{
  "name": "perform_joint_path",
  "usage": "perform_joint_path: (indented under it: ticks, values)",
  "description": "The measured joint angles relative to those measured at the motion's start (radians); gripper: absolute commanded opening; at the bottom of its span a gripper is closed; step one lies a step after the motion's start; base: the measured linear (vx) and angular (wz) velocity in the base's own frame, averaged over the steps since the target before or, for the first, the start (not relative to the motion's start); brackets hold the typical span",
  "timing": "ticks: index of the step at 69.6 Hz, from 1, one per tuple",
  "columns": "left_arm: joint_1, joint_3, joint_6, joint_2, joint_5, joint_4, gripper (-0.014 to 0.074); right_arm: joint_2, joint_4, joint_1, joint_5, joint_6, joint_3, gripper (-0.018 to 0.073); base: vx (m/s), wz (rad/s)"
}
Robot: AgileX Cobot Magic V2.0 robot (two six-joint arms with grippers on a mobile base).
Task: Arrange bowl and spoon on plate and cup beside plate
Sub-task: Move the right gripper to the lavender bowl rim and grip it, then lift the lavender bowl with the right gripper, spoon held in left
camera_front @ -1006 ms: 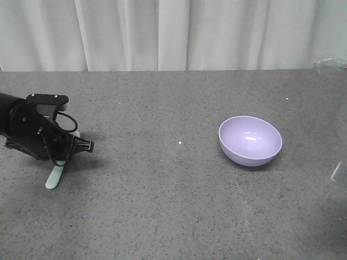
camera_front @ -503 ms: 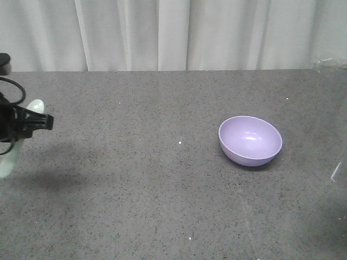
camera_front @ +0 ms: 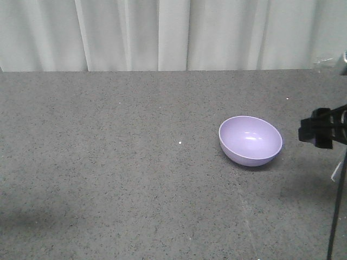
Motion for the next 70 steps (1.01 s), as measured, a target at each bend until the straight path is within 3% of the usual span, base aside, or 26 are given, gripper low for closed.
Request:
perform_joint_path:
  ticks: [32, 47, 58, 70]
  values:
    - [0.000, 0.000, 0.000, -0.002, 0.001, 0.000, -0.0008, 0.425, 0.008, 0.000, -0.127, -0.016, -0.137, 0.0526, 0.00, 0.00]
    - [0.000, 0.000, 0.000, -0.002, 0.001, 0.000, -0.0008, 0.532, 0.008, 0.000, -0.160, -0.016, -0.137, 0.0477, 0.00, 0.00]
    - [0.000, 0.000, 0.000, -0.002, 0.001, 0.000, -0.0008, 0.563, 0.008, 0.000, -0.179, -0.016, -0.137, 0.0345, 0.00, 0.00]
    - [0.000, 0.000, 0.000, -0.002, 0.001, 0.000, -0.0008, 0.563, 0.027, 0.000, -0.184, -0.016, -0.140, 0.0063, 0.00, 0.00]
